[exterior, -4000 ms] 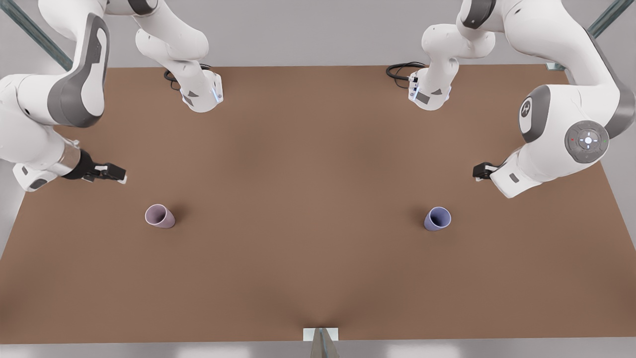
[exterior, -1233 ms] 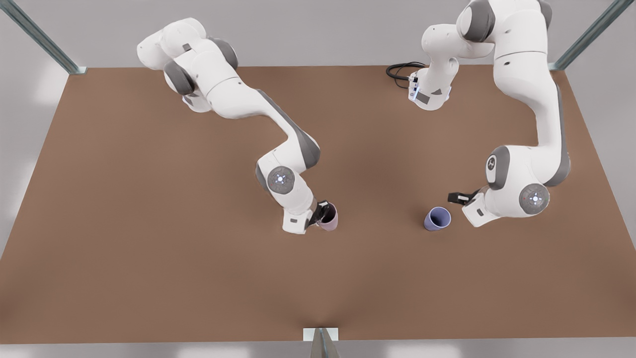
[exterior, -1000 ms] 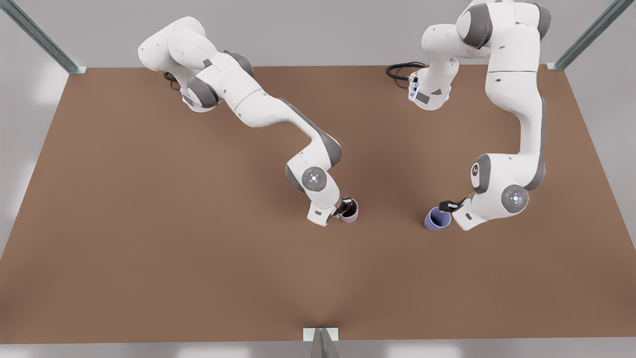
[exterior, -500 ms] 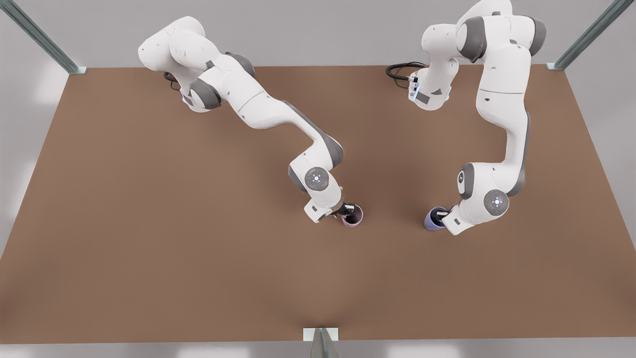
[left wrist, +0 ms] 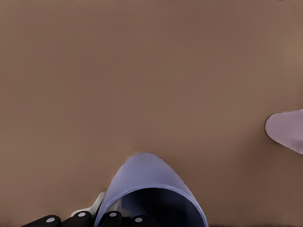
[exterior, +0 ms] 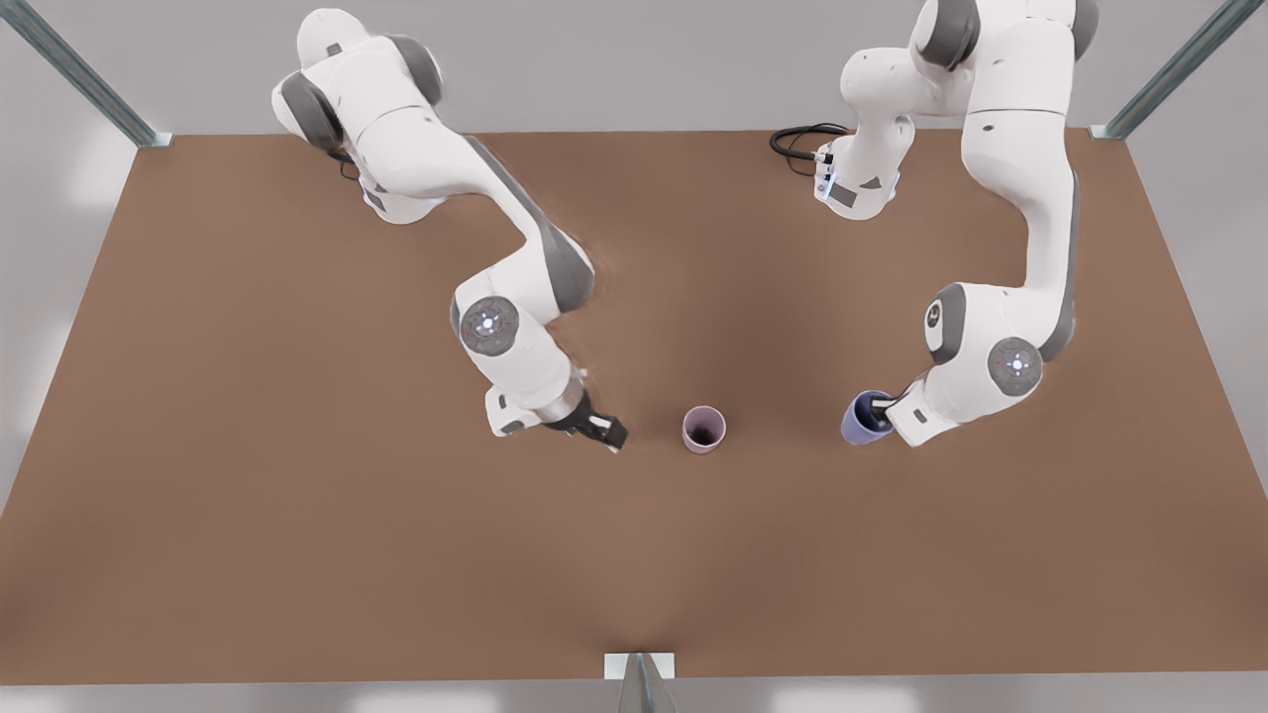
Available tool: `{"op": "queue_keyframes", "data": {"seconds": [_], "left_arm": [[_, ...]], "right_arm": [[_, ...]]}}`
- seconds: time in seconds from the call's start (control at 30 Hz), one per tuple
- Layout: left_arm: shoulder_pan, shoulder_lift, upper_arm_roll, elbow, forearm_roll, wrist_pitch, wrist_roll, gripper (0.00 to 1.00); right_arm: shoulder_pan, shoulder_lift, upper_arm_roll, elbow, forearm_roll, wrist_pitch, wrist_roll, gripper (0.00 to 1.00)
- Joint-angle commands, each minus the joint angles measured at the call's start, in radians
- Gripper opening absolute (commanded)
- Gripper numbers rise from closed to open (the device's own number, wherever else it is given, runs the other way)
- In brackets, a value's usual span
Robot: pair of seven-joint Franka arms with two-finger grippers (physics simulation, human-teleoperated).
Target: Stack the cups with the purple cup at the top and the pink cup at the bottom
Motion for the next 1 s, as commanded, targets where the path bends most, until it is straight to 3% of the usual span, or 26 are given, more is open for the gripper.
{"op": "queue_keyframes", "data": {"seconds": [0.0,0.07,0.17,0.23,0.33,0.5,0.97], "left_arm": [[-0.002,-0.009,-0.059,0.031,-0.006,-0.132,-0.185,0.21],[-0.002,-0.021,-0.129,0.04,-0.007,-0.134,-0.264,0.21],[-0.004,-0.003,-0.25,0.1,-0.007,-0.126,-0.442,0.21],[-0.039,0.051,-0.266,0.174,-0.006,-0.123,-0.527,0.21],[-0.094,0.152,-0.266,0.295,0.002,-0.109,-0.619,0.21],[-0.128,0.207,-0.264,0.295,0.011,-0.048,-0.646,0.21],[-0.126,0.258,-0.244,0.295,0.025,-0.032,-0.639,0.21]], "right_arm": [[-0.166,-0.177,-0.005,-0.162,0.002,-0.222,-0.495,1.0],[-0.304,-0.272,-0.01,-0.204,-0.105,-0.361,-0.729,1.0],[-0.453,-0.41,-0.011,-0.314,-0.22,-0.351,-0.889,1.0],[-0.529,-0.368,0.001,-0.27,-0.282,-0.36,-0.923,1.0],[-0.532,-0.331,-0.001,-0.222,-0.271,-0.389,-0.923,1.0],[-0.522,-0.236,0.003,-0.103,-0.269,-0.375,-0.983,1.0],[-0.537,-0.231,-0.007,-0.035,-0.277,-0.331,-0.976,1.0]]}}
